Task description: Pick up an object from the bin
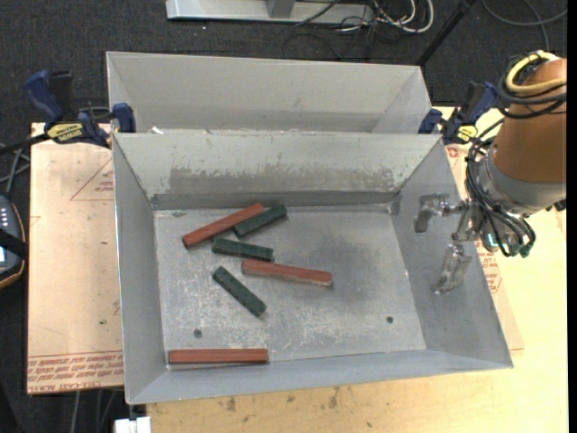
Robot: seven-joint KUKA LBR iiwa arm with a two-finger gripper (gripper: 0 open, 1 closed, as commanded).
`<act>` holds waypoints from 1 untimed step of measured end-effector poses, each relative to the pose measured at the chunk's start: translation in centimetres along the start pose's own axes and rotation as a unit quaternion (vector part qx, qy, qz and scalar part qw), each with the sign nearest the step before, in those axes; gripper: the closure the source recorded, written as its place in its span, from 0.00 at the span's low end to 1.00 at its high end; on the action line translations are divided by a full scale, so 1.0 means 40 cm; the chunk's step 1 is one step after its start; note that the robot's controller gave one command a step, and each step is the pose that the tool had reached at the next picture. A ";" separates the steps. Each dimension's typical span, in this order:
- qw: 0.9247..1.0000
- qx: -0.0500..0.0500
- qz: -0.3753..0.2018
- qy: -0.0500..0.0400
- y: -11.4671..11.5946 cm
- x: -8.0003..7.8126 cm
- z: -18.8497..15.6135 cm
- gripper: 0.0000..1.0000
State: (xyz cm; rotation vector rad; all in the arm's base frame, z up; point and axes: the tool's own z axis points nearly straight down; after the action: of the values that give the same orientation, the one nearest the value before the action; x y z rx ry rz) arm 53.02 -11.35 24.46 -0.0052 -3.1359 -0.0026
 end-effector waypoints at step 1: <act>1.000 0.001 -0.002 -0.003 0.001 -0.004 -0.009 0.00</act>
Offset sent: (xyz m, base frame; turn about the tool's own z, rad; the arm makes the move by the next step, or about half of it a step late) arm -0.0455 -0.0180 -0.1215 -0.0698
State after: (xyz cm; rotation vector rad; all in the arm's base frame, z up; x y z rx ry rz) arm 53.17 -11.30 24.81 -0.0003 -3.1429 -0.0003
